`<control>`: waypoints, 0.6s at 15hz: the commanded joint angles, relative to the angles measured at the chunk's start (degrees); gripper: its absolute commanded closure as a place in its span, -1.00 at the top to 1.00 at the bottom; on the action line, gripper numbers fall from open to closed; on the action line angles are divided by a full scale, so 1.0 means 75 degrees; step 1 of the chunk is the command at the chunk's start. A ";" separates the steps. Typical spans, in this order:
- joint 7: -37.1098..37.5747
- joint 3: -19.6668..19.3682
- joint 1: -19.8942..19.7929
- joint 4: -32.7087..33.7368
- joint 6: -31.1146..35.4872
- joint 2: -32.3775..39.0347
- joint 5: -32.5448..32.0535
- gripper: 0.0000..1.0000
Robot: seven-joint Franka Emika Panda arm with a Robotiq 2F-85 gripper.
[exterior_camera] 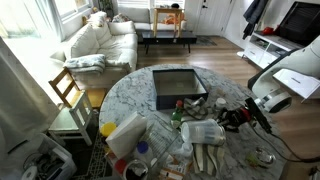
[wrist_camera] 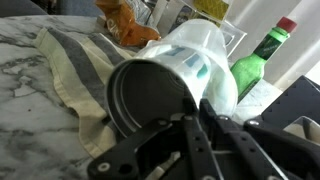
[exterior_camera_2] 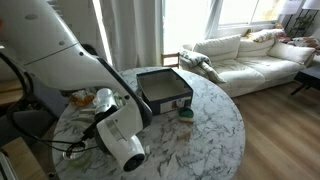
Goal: Put the plastic jar on it's side then take the metal cup out of it
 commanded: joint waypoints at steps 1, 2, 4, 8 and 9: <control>0.0101 -0.0039 -0.0078 0.0031 -0.0271 -0.0105 0.0081 -1.00; 0.0136 -0.0069 -0.0065 0.0060 -0.0288 -0.0185 0.0025 -1.00; 0.0197 -0.0118 -0.0056 0.0128 -0.0317 -0.0275 -0.0049 -0.98; 0.0527 -0.0272 -0.0045 0.0267 -0.0252 -0.0512 -0.0378 -0.98; 0.0638 -0.0316 -0.0048 0.0298 -0.0241 -0.0572 -0.0484 -0.98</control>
